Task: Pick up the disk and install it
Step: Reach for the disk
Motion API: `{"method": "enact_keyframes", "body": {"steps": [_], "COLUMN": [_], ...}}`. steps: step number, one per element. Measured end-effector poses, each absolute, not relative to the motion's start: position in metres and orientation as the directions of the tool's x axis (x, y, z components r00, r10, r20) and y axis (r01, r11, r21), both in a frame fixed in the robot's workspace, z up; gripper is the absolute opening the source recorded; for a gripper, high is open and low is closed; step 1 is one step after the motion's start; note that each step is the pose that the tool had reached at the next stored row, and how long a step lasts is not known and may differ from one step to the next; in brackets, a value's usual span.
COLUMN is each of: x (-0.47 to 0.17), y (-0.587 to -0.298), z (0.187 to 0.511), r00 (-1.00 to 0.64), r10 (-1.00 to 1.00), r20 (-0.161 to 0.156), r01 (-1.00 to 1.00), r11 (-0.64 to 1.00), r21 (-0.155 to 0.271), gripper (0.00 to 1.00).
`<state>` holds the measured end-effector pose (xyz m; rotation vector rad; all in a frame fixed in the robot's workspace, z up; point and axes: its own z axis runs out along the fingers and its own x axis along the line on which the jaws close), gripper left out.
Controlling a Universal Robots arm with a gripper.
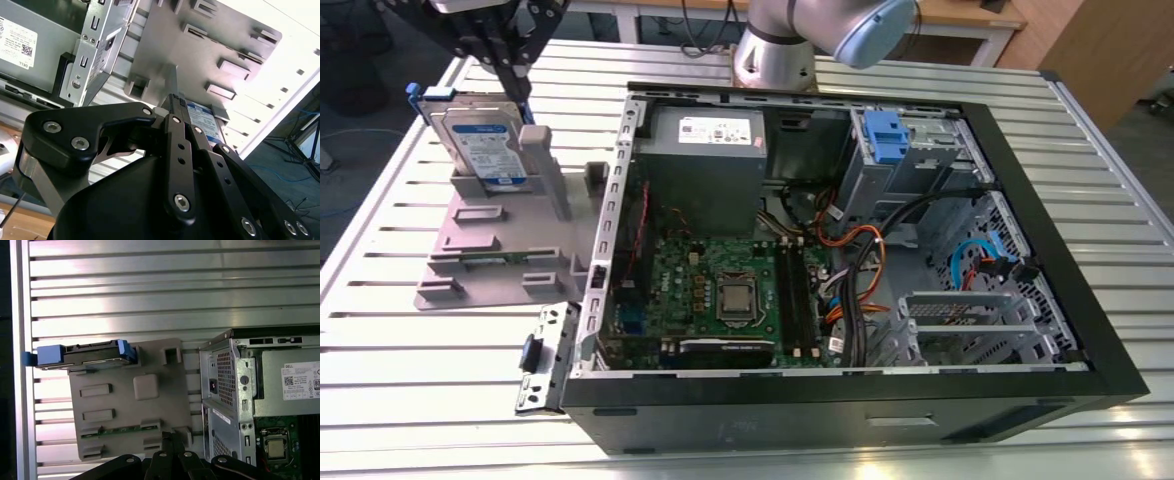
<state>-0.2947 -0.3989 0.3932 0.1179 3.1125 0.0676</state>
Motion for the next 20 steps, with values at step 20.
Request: {"method": "enact_keyframes", "body": {"steps": [20], "x": [-0.3025], "y": [-0.399], "z": [0.3932], "r00": [-0.997], "r10": [0.076], "r20": [-0.024], "r01": [0.075], "r11": [0.996], "r21": [0.044], "gripper": [0.1]}}
